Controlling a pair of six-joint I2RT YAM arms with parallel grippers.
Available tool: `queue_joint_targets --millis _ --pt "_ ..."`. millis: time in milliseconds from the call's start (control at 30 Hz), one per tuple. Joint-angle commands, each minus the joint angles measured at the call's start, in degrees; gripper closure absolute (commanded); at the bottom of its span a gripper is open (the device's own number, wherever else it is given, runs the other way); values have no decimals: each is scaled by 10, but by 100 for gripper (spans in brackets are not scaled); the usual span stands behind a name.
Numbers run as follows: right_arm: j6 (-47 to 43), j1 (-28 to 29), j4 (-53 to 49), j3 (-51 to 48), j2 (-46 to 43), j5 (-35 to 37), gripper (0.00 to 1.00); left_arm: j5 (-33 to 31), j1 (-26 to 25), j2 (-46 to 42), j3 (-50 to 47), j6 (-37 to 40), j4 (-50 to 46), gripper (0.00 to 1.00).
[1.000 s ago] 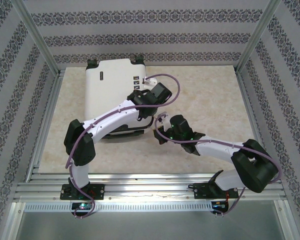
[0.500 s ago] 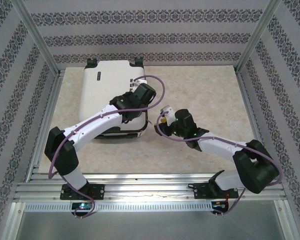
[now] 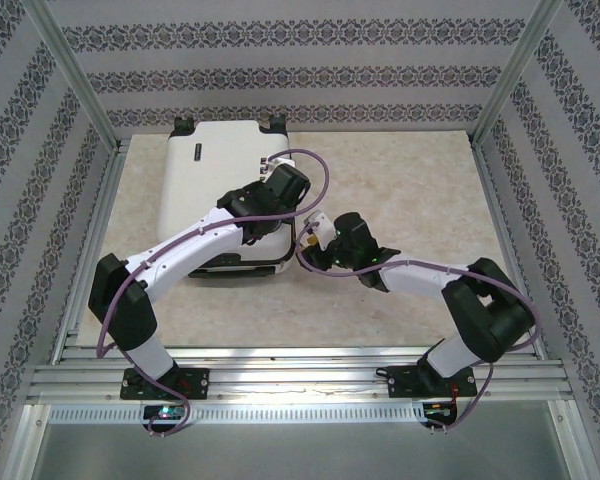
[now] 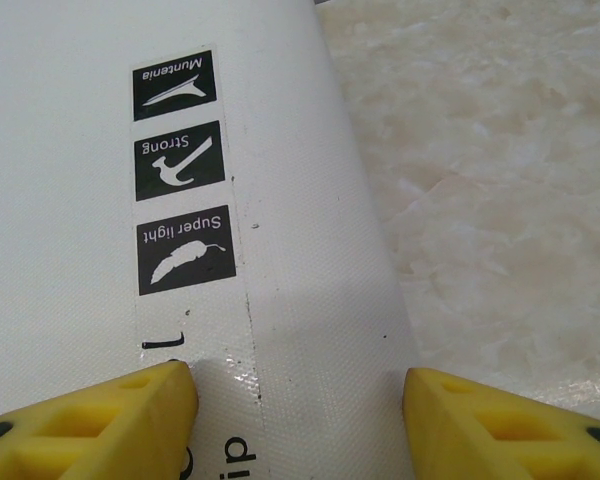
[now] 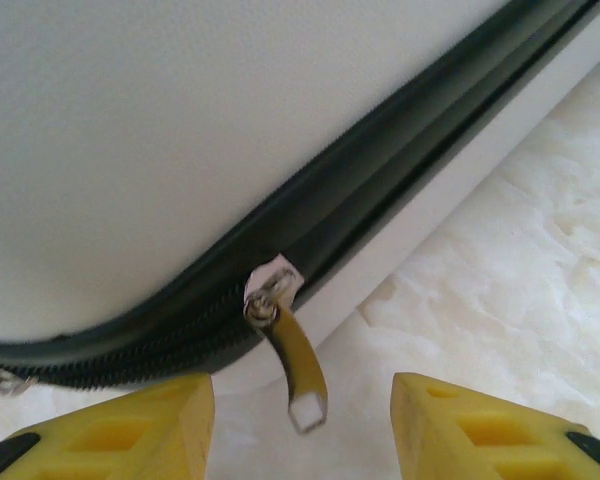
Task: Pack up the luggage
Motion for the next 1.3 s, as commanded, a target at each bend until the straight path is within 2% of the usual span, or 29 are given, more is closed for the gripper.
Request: queue_joint_targets --millis 0,133,300,367,500,533,667,733,800,867,933,1000,1267 --pt "-11 -9 20 37 30 2 52 43 17 24 -27 -5 -110 42" --pt "-13 -36 20 67 57 -3 63 49 17 23 -31 -9 -110 42" --pt "-23 -58 6 73 41 -64 97 48 16 23 -35 -12 -109 42" --pt "-26 -58 -4 68 29 -83 100 50 16 23 -38 -14 -106 42" --pt "-22 -56 -18 50 0 -109 100 56 16 28 -38 -17 -100 42" --pt "-19 -56 -25 47 -5 -110 99 57 16 28 -38 -17 -100 42" --pt "-18 -58 -54 40 -15 -133 65 57 16 31 -36 -17 -102 42" --pt "-1 -58 -49 34 -13 -120 57 57 16 29 -37 -17 -102 42" --pt "57 -66 -37 34 3 -109 48 57 16 28 -38 -16 -104 42" --pt "144 -88 -10 37 32 -155 46 57 16 24 -43 -12 -104 42" --pt "245 -110 77 18 59 -201 44 59 17 18 -52 -11 -101 42" --pt "342 -125 185 -12 77 -210 41 57 17 12 -59 -13 -100 42" --pt "623 -137 448 -38 156 -225 37 79 17 -4 -69 -16 -83 42"
